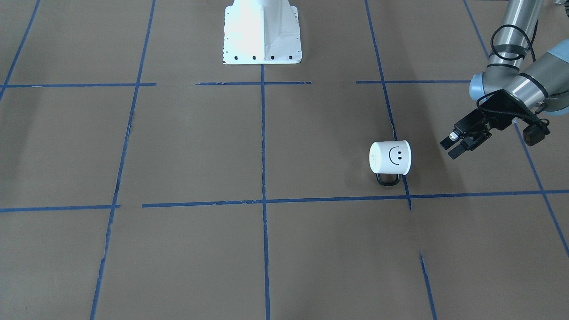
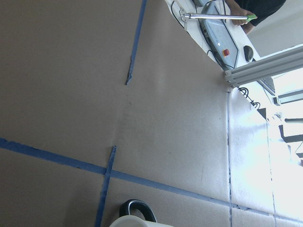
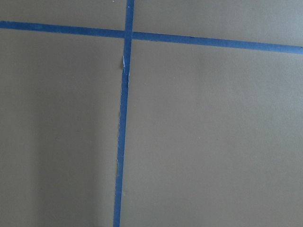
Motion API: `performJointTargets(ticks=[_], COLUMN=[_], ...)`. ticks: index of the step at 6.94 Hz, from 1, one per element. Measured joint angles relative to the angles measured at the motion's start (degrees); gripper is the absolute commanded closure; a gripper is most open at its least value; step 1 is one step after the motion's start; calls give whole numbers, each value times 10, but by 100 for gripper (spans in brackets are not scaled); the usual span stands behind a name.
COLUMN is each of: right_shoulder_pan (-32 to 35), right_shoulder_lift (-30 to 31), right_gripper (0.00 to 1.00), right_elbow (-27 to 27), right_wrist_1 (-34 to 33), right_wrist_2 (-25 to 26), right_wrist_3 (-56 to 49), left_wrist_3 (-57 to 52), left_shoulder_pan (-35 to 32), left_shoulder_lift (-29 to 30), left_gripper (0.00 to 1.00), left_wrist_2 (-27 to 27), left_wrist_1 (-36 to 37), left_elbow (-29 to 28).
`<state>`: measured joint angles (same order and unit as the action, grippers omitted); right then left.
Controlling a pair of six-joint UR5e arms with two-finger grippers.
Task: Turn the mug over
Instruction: 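Move the left gripper toward the white mug lying on its side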
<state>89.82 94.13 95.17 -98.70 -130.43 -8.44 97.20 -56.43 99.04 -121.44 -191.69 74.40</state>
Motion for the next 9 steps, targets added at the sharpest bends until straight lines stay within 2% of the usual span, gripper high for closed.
performJointTargets(ticks=[4, 7, 9], right_shoulder_pan=[0, 0, 0], right_shoulder_lift=[0, 0, 0], right_gripper=[0, 0, 0], right_elbow=[-1, -1, -1], right_wrist_1=[0, 0, 0], right_wrist_2=[0, 0, 0], right_wrist_3=[0, 0, 0], left_wrist_3=[11, 99, 130], left_shoulder_pan=[9, 38, 66], left_shoulder_lift=[22, 43, 51], left_gripper=[0, 0, 0], left_wrist_2=[-4, 8, 42], left_wrist_1=[-119, -160, -171], left_elbow=[-80, -89, -98])
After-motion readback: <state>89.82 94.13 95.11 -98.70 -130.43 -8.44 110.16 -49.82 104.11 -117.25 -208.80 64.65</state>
